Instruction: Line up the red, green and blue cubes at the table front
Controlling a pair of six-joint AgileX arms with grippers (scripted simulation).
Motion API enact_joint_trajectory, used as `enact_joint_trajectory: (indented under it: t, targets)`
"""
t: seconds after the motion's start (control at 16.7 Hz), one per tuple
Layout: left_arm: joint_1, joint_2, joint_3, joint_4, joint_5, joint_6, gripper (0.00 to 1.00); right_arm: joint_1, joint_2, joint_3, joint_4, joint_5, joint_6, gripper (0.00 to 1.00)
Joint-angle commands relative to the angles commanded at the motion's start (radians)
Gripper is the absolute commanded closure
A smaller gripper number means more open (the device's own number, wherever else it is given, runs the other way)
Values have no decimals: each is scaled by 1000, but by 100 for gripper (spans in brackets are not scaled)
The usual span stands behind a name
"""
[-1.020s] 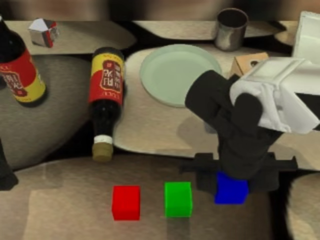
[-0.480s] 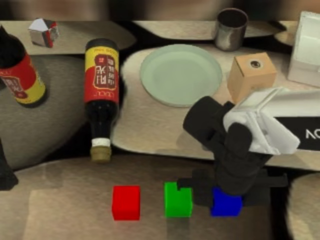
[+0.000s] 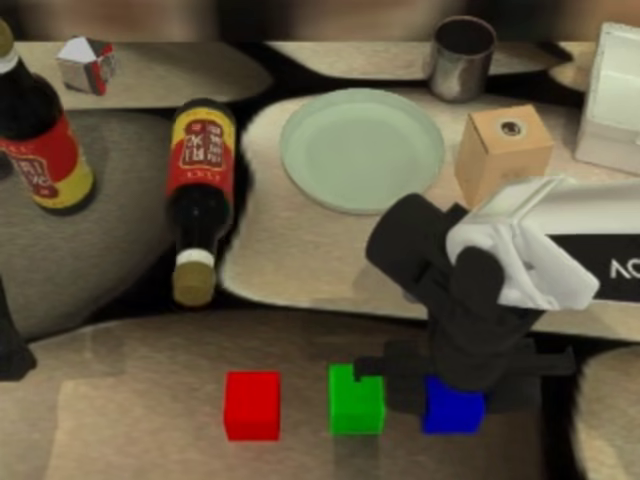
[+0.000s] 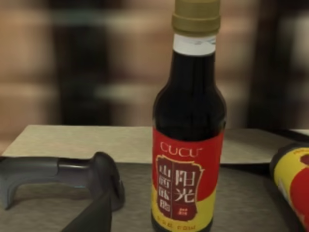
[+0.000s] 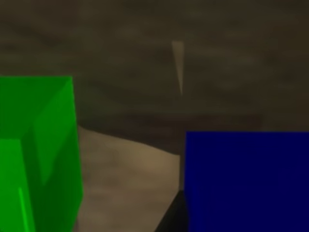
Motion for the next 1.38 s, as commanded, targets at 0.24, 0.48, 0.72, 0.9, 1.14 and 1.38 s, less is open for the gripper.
enact_joint_trajectory:
  t: [0.24, 0.48, 0.72, 0.9, 1.14, 1.38]
  targets:
    - [0, 0, 0, 0, 0, 0, 0, 0, 0, 0, 0, 0, 0, 17]
    - [0, 0, 0, 0, 0, 0, 0, 0, 0, 0, 0, 0, 0, 0]
    - [0, 0, 0, 0, 0, 0, 0, 0, 0, 0, 0, 0, 0, 0]
    - [0, 0, 0, 0, 0, 0, 0, -1, -1, 0, 0, 0, 0, 0]
    - [0, 0, 0, 0, 0, 0, 0, 3, -28, 54, -76, 0, 2, 0]
    - [0, 0, 0, 0, 0, 0, 0, 7, -85, 144, -241, -1, 0, 0]
